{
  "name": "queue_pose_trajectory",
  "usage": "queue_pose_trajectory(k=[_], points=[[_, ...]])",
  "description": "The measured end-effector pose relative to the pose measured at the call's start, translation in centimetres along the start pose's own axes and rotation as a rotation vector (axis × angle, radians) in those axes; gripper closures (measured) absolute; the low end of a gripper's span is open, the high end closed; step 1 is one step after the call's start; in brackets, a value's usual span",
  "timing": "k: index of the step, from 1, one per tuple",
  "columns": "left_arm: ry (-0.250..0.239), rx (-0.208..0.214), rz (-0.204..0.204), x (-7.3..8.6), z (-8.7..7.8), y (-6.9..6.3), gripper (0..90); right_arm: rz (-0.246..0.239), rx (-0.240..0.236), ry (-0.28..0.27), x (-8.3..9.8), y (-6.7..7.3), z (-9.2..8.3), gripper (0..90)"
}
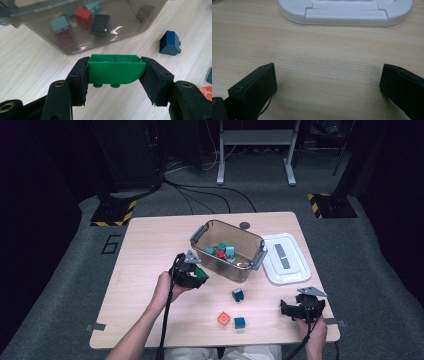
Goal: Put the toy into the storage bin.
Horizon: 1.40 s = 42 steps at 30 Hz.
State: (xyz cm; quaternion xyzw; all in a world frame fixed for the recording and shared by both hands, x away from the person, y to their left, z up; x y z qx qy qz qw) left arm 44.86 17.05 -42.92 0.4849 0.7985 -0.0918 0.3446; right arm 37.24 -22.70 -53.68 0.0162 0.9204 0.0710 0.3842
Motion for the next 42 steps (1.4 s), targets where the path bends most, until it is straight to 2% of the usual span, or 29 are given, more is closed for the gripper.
queue_pose_trajectory(k=[17, 24, 42], points=[[-0.036, -0.048, -0.012, -1.6, -2.4, 2.0, 42.8, 0.0, 0.0, 0.0, 0.0, 0.0, 0.0, 0.3], [-0.04, -0.061, 0.0, -2.5, -3.3, 2.8, 42.8, 0.0, 0.0, 0.0, 0.0, 0.0, 0.0, 0.3], [-0.061, -0.105, 0.012, -5.1, -4.6, 4.8, 42.8, 0.0, 0.0, 0.0, 0.0, 0.0, 0.0, 0.3]])
Point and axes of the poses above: each handheld gripper's, and its own axes: z roughly forward along the jaws, x roughly out of its underside, y roughly to its left, the point moved 1 cm from there along z, roughly forward along the jaws, and after that the axes turned 11 degrees about z, right-handed, at the moved point
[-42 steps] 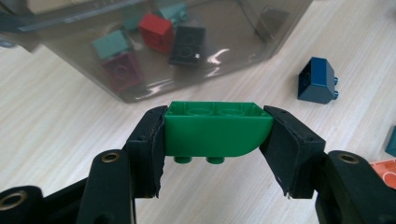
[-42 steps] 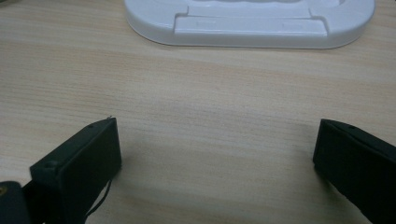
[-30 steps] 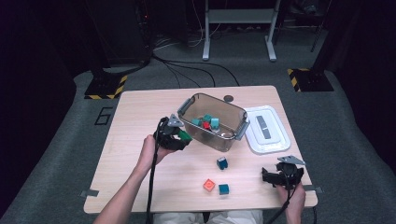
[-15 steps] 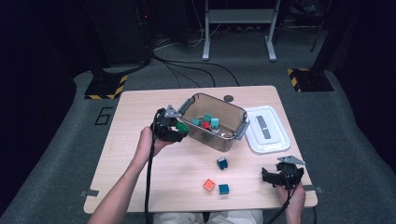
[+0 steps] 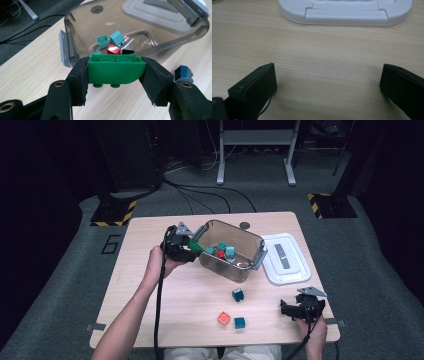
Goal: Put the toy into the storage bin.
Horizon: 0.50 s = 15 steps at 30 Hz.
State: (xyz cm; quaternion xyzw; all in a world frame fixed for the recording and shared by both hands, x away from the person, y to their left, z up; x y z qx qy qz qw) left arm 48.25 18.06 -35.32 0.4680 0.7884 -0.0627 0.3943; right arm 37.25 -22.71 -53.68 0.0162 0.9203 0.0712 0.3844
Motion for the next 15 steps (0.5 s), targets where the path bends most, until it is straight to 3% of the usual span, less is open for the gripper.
queue_pose_trajectory(k=[15], points=[[0.009, -0.013, 0.005, -2.8, 1.2, 1.6, 42.8, 0.0, 0.0, 0.0, 0.0, 0.0, 0.0, 0.3]])
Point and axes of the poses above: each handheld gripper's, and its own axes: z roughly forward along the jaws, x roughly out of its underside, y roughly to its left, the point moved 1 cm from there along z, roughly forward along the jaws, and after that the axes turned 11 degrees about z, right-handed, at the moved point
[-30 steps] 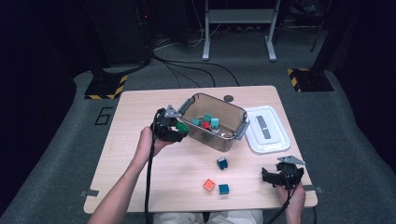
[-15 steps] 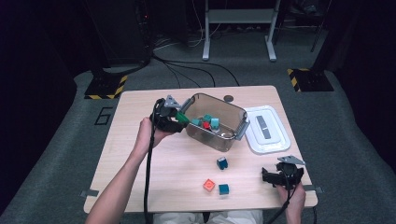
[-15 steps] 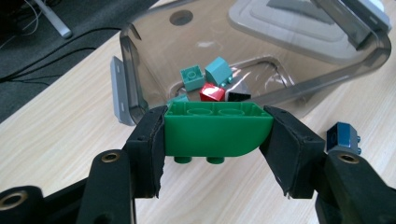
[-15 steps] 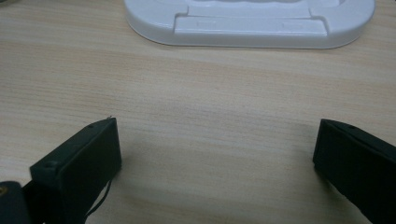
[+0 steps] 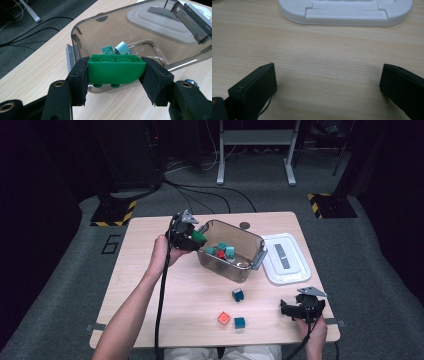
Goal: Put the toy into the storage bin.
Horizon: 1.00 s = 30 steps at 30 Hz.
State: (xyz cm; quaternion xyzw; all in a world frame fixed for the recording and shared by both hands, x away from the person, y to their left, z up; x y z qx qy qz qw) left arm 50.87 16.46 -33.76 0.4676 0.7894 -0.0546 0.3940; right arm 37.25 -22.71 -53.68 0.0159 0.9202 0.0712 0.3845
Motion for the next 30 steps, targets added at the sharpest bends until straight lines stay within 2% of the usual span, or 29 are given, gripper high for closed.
queue_pose_trajectory(k=[9, 16, 22, 30], points=[[0.021, -0.001, -0.002, -1.3, 1.7, 0.6, 42.8, 0.0, 0.0, 0.0, 0.0, 0.0, 0.0, 0.3], [0.052, 0.019, -0.013, -2.1, 3.4, 0.9, 42.8, 0.0, 0.0, 0.0, 0.0, 0.0, 0.0, 0.3], [0.081, 0.038, -0.012, -2.5, 4.8, 1.1, 42.7, 0.001, -0.001, 0.0, 0.0, 0.0, 0.0, 0.4], [0.117, 0.067, -0.036, -2.5, 6.7, 1.1, 42.6, 0.001, -0.001, -0.001, 0.0, 0.0, 0.0, 0.4]])
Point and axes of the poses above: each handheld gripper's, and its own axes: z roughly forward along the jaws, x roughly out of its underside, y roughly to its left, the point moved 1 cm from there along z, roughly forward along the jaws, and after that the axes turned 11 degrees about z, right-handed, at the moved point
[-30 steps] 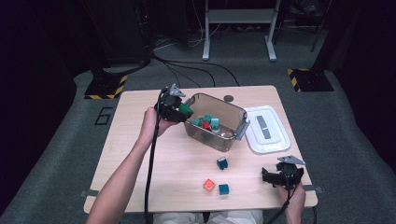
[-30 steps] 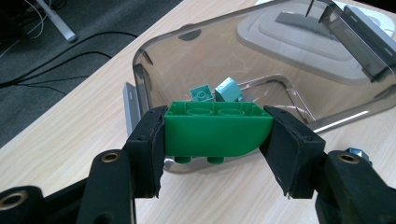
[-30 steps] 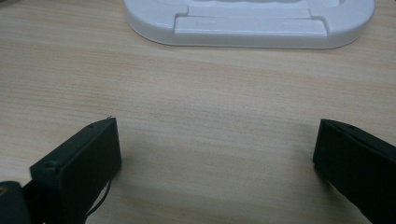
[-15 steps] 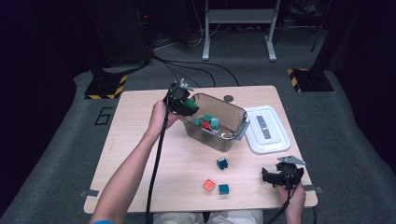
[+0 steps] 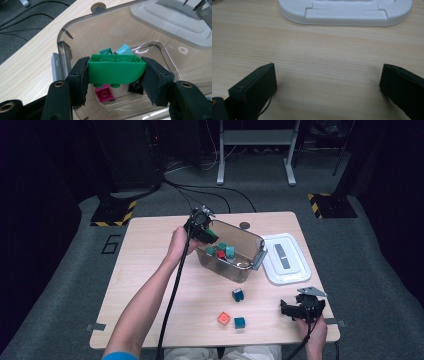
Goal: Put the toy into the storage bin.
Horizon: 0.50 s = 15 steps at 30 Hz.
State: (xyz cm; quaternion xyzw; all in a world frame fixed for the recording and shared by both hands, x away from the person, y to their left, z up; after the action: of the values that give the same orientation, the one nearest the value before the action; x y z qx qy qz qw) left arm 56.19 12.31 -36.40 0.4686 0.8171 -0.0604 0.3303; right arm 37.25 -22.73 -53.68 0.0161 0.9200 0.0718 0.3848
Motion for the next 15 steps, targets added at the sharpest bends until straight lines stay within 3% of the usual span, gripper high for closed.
queue_pose_trajectory(k=[3, 6, 8, 15], points=[[0.011, 0.009, -0.016, 0.0, 0.5, 0.1, 41.7, 0.0, 0.0, 0.0, 0.0, 0.0, 0.0, 0.4], [0.018, 0.012, -0.03, 0.0, 0.5, 0.0, 26.7, 0.0, 0.0, 0.0, 0.0, 0.0, 0.0, 0.4], [0.009, 0.016, -0.035, 0.1, 0.2, -0.1, 22.5, 0.0, 0.0, 0.0, 0.0, 0.0, 0.0, 0.4], [-0.031, 0.012, 0.0, 0.1, -2.0, -1.2, 15.2, -0.001, 0.0, 0.0, 0.0, 0.0, 0.0, 0.4]])
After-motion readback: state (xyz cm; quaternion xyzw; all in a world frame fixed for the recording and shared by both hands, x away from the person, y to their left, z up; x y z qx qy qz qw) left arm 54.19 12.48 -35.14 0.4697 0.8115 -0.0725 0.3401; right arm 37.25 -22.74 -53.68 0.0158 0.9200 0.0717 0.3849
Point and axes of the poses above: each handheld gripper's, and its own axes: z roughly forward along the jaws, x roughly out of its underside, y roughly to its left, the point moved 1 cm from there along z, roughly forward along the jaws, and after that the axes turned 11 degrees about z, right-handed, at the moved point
